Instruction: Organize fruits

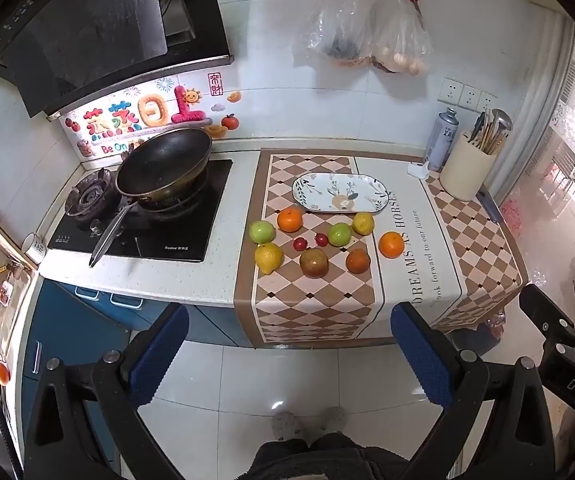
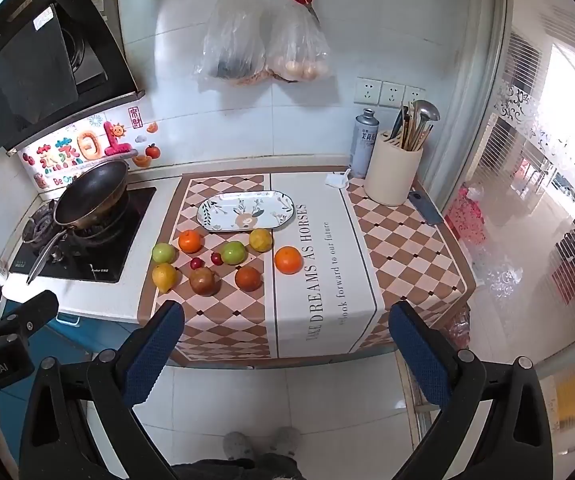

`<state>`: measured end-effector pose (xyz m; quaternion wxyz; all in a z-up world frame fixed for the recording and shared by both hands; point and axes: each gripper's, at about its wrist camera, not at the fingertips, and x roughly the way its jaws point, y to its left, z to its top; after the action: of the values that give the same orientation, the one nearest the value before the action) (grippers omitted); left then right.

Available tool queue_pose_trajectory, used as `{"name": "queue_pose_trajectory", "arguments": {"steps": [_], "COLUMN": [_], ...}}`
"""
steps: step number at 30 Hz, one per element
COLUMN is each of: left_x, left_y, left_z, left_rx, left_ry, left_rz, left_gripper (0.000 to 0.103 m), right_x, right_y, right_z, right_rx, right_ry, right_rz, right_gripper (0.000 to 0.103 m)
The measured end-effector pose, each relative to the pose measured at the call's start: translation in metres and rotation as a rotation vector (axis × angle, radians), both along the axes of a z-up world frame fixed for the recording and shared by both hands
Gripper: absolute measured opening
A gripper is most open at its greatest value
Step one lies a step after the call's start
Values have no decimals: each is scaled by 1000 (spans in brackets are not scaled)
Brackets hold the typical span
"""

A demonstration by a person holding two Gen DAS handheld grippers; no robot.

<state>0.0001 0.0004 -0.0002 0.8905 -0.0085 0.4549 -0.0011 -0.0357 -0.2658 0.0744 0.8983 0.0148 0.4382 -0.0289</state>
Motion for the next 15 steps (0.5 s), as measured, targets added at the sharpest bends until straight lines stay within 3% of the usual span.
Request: {"name": "queue_pose_trajectory", "arguments": {"steps": [15], "left_x": [3], "left_y": [-12], "left_z": [10], "left_rx": [23], "left_ry": [-13], "left_rz": [-6], "left_gripper": [103], "right_x": [-2], "right_y": [2], "right_z": [6], "right_rx": [-5], "right_ry": [-11], "right_rz": [5], "right_gripper": [103]}}
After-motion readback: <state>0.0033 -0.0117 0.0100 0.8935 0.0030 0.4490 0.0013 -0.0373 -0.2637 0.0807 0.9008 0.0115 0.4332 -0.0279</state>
